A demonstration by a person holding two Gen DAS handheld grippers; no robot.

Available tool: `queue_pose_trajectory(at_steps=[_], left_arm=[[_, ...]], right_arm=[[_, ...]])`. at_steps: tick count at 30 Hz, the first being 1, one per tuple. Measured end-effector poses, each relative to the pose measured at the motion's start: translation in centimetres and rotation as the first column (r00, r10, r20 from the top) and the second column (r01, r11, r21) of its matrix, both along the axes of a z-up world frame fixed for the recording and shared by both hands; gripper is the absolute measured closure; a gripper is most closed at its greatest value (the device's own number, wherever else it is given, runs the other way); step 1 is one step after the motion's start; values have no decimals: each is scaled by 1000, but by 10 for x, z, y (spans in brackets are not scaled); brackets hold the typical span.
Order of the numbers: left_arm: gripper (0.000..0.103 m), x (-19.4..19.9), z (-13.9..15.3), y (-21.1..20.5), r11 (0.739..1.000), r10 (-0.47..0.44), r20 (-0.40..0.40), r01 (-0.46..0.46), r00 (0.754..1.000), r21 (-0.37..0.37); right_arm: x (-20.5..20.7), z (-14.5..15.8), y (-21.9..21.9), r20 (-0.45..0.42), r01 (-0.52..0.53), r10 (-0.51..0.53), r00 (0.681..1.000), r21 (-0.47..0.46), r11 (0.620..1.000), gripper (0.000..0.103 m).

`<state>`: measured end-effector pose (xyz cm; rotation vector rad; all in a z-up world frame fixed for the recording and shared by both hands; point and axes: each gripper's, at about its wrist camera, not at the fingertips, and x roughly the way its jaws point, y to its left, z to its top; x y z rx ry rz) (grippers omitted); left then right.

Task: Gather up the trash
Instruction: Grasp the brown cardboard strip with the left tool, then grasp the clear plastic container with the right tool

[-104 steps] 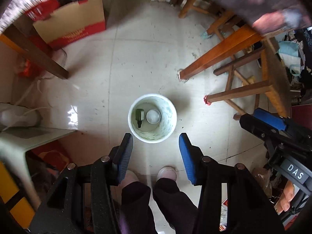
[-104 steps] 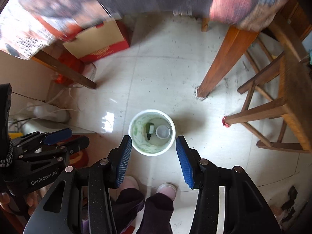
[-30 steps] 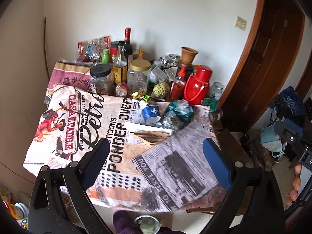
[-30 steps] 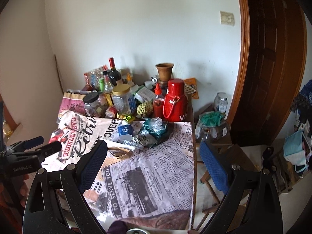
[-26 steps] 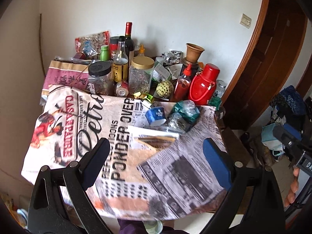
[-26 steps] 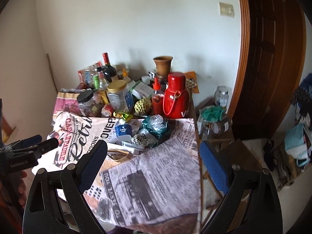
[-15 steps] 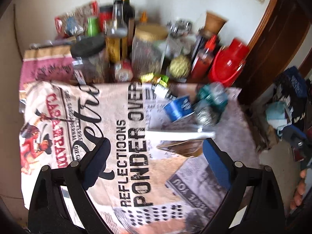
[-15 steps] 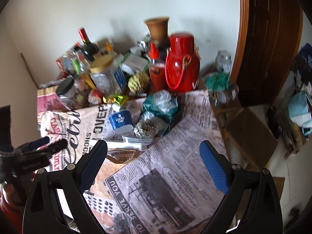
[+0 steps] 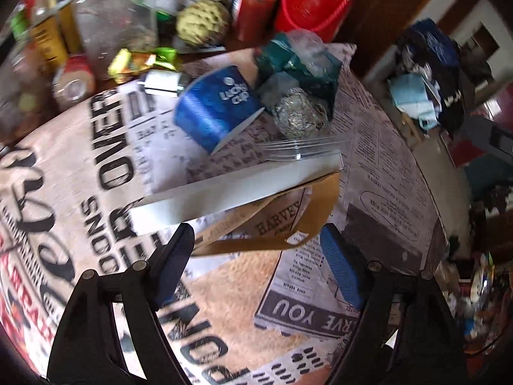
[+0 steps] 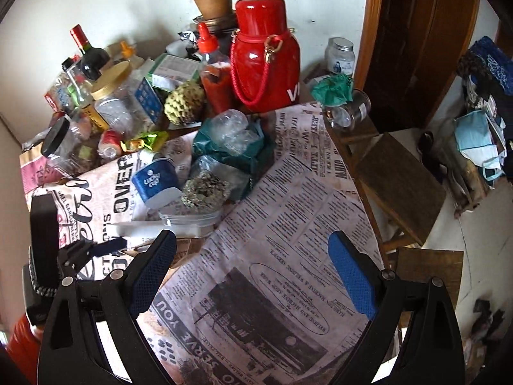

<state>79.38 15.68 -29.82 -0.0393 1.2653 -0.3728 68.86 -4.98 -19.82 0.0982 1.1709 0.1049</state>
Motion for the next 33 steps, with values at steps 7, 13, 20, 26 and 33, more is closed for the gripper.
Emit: queue_pose_trajectory(at_steps=[7, 13, 20, 26, 33], left_arm=[[22, 6, -4, -25, 991, -125, -59, 122, 990, -64], [22, -1, -12, -51, 982, -186, -70, 187, 980, 8], [38, 4, -22, -65, 983, -170, -26, 171, 985, 72], [76, -7, -26, -60, 981, -175, -31, 177, 984, 74], [83, -31, -12, 2, 997, -24, -30, 26, 999, 73]], right_arm=[[-2, 0, -6, -12, 11, -11, 1000, -25, 1000, 9], [-6, 4, -19, -6, 41, -41, 999, -17, 999, 9], [-9, 0, -25, -25, 51, -51, 998, 2, 999, 9], [-4, -11, -11, -61, 14, -10, 998, 67, 998, 9], [7, -32, 26, -98, -81, 90, 991, 91, 993, 9]])
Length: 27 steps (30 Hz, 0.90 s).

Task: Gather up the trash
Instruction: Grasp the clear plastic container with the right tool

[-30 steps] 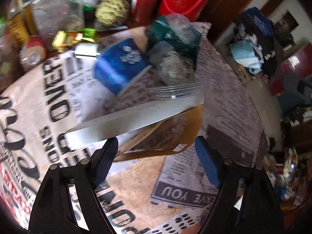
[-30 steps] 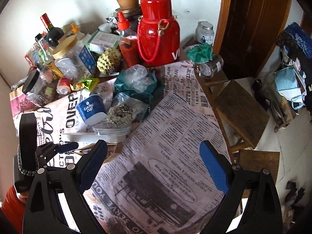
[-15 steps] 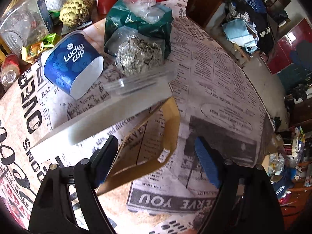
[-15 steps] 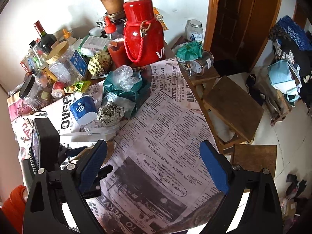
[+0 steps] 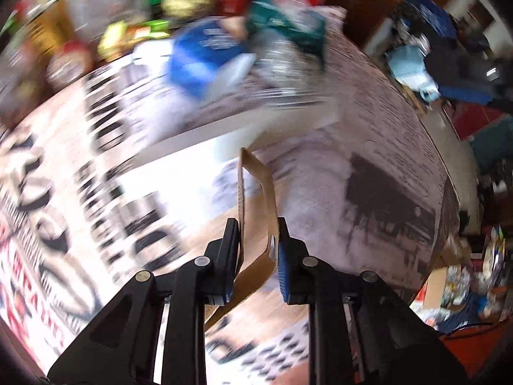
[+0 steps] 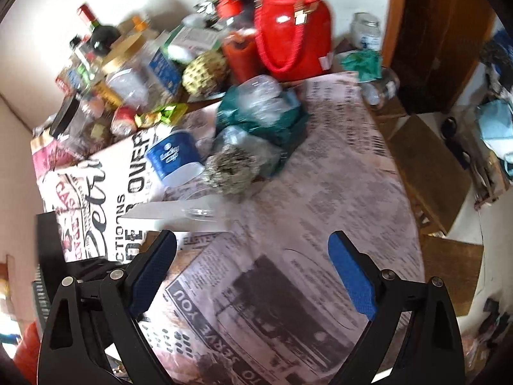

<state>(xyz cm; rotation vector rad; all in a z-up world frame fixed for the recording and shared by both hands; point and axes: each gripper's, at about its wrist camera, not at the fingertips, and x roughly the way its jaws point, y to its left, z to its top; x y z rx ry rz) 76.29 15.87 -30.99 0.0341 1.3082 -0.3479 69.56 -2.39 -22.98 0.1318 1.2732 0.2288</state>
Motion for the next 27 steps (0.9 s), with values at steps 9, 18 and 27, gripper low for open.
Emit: queue_pose_trajectory(at_steps=[9, 18, 27], left_arm=[[84, -22, 34, 96, 960, 275, 80, -278, 958, 39], [84, -23, 62, 130, 936, 342, 161, -350, 926, 27], [84, -13, 60, 111, 952, 293, 174, -304, 940, 38]], right_arm=[[30, -39, 28, -54, -18, 17, 998, -30, 999, 10], [32, -72, 13, -113, 64, -72, 991, -77, 995, 51], [18, -85, 21, -80, 37, -40, 996, -31, 999, 98]])
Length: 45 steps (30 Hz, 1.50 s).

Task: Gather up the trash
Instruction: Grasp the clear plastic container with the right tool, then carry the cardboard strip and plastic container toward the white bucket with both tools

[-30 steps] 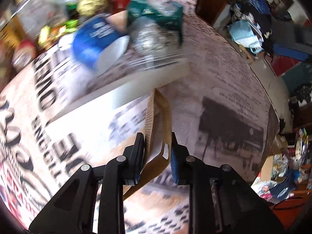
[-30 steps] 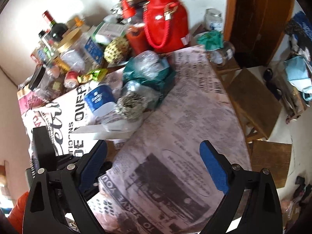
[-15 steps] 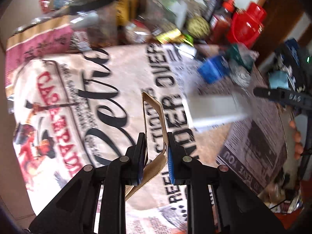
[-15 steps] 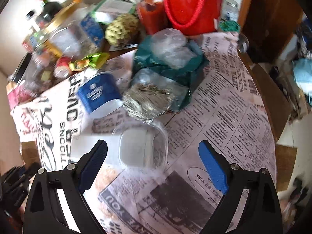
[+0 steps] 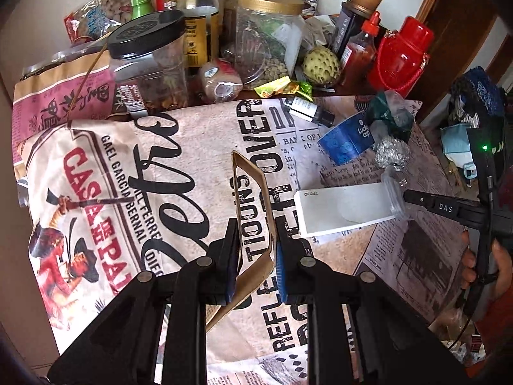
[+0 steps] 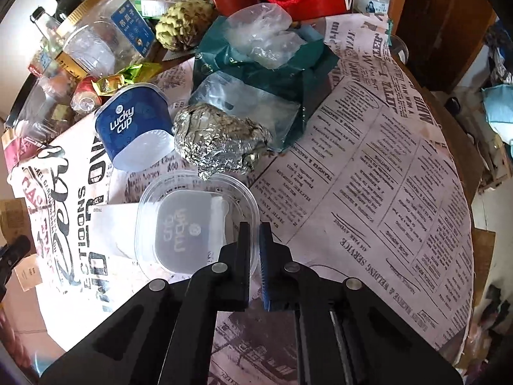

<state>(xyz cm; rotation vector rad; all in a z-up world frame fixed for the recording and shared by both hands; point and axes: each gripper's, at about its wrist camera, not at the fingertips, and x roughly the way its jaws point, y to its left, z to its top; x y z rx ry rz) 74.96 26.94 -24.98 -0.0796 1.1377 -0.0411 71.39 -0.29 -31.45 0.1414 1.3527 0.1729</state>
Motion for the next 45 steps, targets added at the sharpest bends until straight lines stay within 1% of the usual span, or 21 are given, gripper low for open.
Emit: queue_pose_trajectory(at_steps=[4, 10, 16, 24, 28, 31, 34, 39, 42, 45], left_arm=[[84, -1, 5, -11, 1000, -2, 19, 2, 1000, -1], [84, -11, 22, -36, 1000, 10, 71, -10, 997, -1], [84, -36, 44, -78, 998, 60, 129, -60, 990, -7], [84, -88, 78, -154, 993, 114, 209, -114, 971, -11], [84, -119, 95, -186, 989, 148, 252, -143, 956, -39], [84, -143, 108, -204, 986, 164, 275, -154, 947, -57], [84, -164, 121, -213, 985, 170, 298, -157, 939, -66], [84, -199, 141, -217, 987, 163, 347, -151, 924, -61], [84, -223, 149, -213, 989, 149, 370, -145, 917, -39], [84, -254, 155, -204, 990, 142, 391, -131, 909, -57]], right_arm=[[-10, 5, -3, 24, -10, 9, 1000, 24, 1000, 100], [-36, 41, -23, 101, -42, 37, 994, 50, 998, 101], [-57, 77, -55, 182, -100, 84, 980, 82, 992, 101], [-96, 117, -100, 294, -196, 164, 942, 83, 977, 101], [-116, 140, -121, 336, -257, 217, 916, 78, 963, 101], [-131, 155, -128, 368, -283, 233, 900, 87, 955, 101], [-147, 171, -134, 398, -296, 228, 889, 118, 948, 101], [-180, 193, -135, 453, -297, 207, 867, 136, 945, 101], [-204, 203, -132, 484, -281, 184, 855, 136, 950, 101], [-235, 209, -125, 499, -260, 160, 852, 138, 956, 101]])
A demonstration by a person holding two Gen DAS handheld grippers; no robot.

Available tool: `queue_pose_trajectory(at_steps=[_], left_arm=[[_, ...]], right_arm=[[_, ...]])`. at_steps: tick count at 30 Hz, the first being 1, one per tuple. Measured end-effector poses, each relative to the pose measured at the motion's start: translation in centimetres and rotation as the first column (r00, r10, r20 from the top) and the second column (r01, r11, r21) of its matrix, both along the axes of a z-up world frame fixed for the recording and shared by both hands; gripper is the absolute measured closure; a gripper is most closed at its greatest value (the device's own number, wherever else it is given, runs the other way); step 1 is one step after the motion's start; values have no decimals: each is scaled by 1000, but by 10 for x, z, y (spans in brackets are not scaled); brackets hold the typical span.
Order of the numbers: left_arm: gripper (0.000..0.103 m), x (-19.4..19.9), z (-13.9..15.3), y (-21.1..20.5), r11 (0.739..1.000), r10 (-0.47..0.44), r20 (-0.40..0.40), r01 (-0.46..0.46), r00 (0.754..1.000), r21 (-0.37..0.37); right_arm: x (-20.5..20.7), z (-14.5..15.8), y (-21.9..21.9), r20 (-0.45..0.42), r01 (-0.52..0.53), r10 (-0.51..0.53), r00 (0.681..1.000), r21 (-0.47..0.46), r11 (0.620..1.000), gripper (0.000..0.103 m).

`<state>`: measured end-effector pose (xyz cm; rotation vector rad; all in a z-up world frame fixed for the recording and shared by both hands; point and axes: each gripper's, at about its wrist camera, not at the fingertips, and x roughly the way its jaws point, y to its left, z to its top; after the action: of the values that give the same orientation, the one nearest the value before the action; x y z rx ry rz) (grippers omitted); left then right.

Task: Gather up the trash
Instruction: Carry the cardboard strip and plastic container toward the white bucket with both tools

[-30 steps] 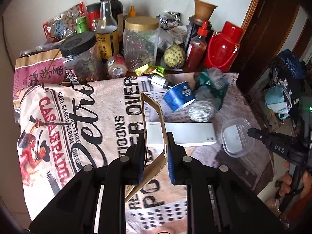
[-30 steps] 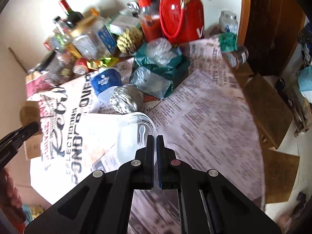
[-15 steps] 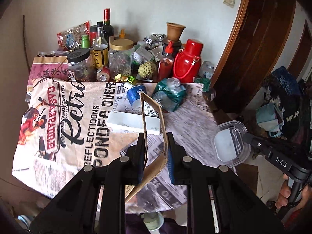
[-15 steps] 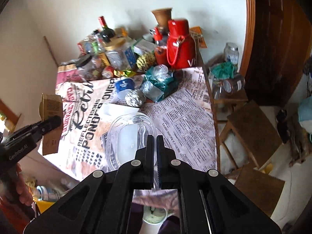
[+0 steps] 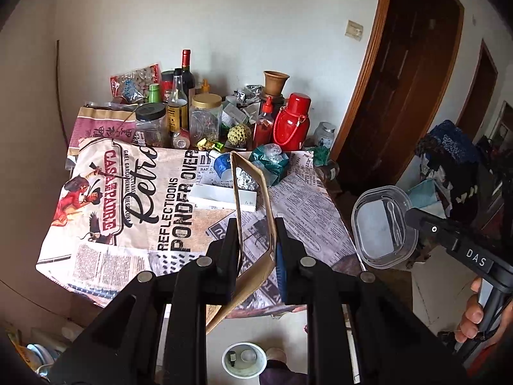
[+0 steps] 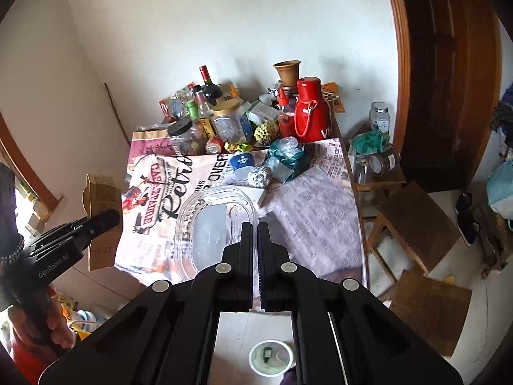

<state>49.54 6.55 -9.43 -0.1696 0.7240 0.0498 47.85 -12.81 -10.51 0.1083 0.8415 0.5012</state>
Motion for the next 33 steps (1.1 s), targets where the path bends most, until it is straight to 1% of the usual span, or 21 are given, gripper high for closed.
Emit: queue_pose_trajectory(at_steps=[4, 10, 14, 17, 21, 23, 28, 30, 33], left_arm=[[84, -47, 1, 13, 1000, -23, 22, 23, 999, 11], [84, -121, -3, 34, 998, -61, 12, 61, 998, 1], [84, -161, -8, 41, 996, -91, 0, 91, 996, 4], [84, -183, -15, 43, 995, -103, -32, 103, 994, 1], [84, -206, -23, 42, 993, -116, -54, 116, 992, -4], [84, -212, -30, 41, 993, -122, -70, 121, 990, -17], [84, -216, -58, 32, 993, -115, -135, 110, 984, -46], [84, -214, -73, 27, 993, -112, -173, 102, 979, -67], [84, -209, -97, 17, 993, -97, -234, 79, 967, -84]], right_arm=[[-43, 3, 12, 17, 34, -34, 999, -9, 999, 101], [-115, -2, 35, 12, 85, -85, 996, -15, 996, 101], [-154, -8, 48, -12, 94, -94, 995, -33, 995, 101], [-178, -10, 53, -26, 94, -95, 995, -47, 994, 101], [-198, -16, 53, -50, 94, -97, 994, -69, 993, 101], [-205, -21, 54, -66, 85, -91, 994, -84, 993, 101], [-210, -44, 50, -123, 55, -70, 990, -118, 991, 101], [-203, -59, 47, -162, 34, -53, 985, -119, 992, 101], [-197, -76, 45, -185, 4, -29, 982, -138, 990, 101]])
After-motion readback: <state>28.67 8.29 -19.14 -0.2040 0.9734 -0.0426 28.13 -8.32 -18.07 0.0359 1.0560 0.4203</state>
